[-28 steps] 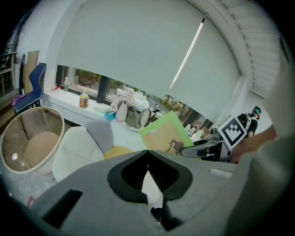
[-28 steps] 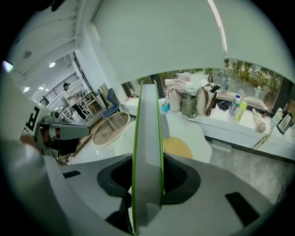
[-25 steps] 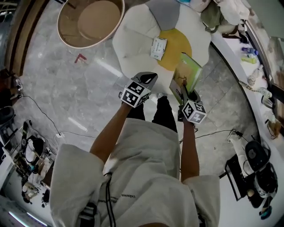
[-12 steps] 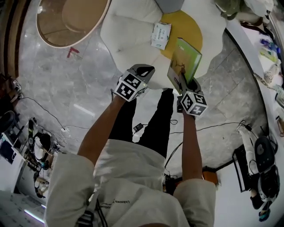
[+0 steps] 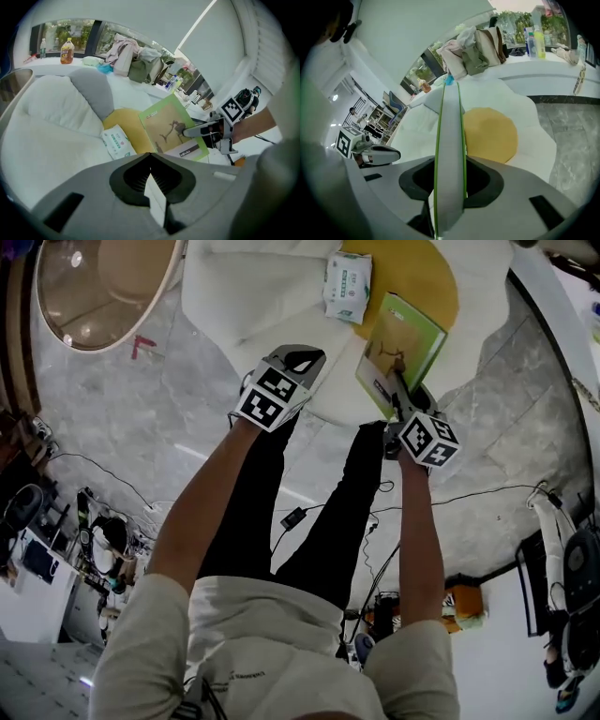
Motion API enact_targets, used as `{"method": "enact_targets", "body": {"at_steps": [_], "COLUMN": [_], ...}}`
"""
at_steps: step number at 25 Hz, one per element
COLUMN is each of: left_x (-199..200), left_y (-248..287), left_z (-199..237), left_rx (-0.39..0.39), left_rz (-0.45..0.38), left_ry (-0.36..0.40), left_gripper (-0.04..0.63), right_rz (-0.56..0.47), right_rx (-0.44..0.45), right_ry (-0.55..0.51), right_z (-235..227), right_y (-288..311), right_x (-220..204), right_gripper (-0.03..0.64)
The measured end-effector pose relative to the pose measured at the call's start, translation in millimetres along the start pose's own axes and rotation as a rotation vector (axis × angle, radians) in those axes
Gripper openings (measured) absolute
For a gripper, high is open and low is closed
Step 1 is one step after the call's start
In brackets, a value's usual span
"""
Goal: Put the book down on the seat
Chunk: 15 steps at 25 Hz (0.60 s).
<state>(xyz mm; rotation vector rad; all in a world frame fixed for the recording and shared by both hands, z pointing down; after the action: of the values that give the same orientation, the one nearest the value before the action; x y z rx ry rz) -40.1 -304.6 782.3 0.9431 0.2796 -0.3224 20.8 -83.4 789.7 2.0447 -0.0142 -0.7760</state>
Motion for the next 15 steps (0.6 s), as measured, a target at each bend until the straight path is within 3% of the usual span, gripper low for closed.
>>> {"method": "enact_targets", "body": {"at_steps": [7,11,15], "left_x": [-5,-5,-15], "left_y": [45,78,112], "left_z": [10,17,24], "left_rx": [0.018,0.013,0.013], "left_rz": [0.025,0.032,0.054], "left_ry": [0.010,-0.012,-0.015], "left_gripper": [0.008,0.008,0.008], "right_rz": [-0.058,-0.063,-0.114], "right_rx": [0.039,0.053,0.114], "right_ry": [0.088,0.083,0.140], "right_z": [-33,-48,-59], "right_y": [27,51,67], "right_x": [-17,-24,-29], "right_gripper": [0.135,0.135,0.137]}}
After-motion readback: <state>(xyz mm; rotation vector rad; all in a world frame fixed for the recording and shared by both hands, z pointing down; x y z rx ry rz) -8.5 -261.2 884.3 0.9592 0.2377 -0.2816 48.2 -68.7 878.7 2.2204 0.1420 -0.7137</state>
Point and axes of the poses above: the fingertips, and each gripper's own axes: y forward along the fingers, z to its left, x out of its top, the point moved 6 cm from there along -y, backward along the fingers, and after that the axes turned 13 degrees about -y, right-handed, at the moved point
